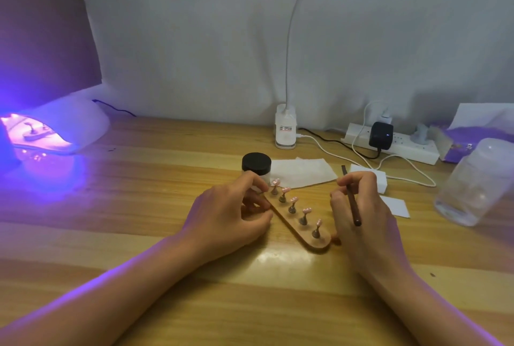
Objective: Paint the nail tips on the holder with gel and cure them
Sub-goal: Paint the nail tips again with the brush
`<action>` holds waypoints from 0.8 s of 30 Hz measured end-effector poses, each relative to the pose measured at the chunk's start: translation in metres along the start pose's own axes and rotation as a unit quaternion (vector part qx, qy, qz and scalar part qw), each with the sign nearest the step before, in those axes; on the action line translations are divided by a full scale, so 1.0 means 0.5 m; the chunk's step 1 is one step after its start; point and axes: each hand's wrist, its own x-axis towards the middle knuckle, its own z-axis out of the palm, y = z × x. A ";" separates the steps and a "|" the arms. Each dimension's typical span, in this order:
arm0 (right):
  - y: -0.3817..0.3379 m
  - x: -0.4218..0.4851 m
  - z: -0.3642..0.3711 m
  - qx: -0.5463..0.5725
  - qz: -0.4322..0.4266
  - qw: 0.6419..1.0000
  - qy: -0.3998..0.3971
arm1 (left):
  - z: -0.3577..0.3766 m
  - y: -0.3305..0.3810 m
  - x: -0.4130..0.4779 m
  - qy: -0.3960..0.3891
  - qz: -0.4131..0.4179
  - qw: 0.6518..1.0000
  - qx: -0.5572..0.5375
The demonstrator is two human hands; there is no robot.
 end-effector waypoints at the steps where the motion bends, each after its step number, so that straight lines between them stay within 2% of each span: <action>1: -0.001 -0.003 0.001 -0.001 -0.007 1.000 0.005 | 0.000 0.003 0.001 -0.037 0.003 0.999 -0.015; 4: -0.006 -0.013 0.008 0.010 -0.048 0.999 0.004 | -0.002 0.005 0.001 -0.163 0.003 0.987 -0.001; 6: -0.013 -0.018 0.012 0.045 -0.090 0.995 -0.013 | 0.003 0.007 -0.003 -0.187 -0.010 0.982 0.020; 10: -0.021 -0.026 0.015 0.096 -0.161 0.981 -0.051 | 0.038 0.025 -0.016 -0.121 0.015 0.988 0.091; 12: -0.017 -0.024 0.014 0.078 -0.173 0.982 -0.013 | 0.044 0.029 -0.017 -0.086 0.031 0.990 0.107; 14: -0.009 -0.018 0.016 0.055 -0.143 0.988 0.034 | 0.037 0.028 -0.014 -0.074 0.023 0.994 0.079; 16: 0.002 -0.011 0.021 0.036 -0.081 0.995 0.047 | 0.030 0.028 -0.011 -0.075 0.000 0.997 0.024; 21: 0.040 0.008 0.023 0.034 0.014 0.999 -0.012 | 0.025 0.021 -0.006 -0.036 -0.034 0.999 -0.021; 24: 0.042 0.013 0.027 0.009 0.031 0.998 -0.055 | 0.013 0.002 0.002 -0.020 -0.041 0.999 -0.024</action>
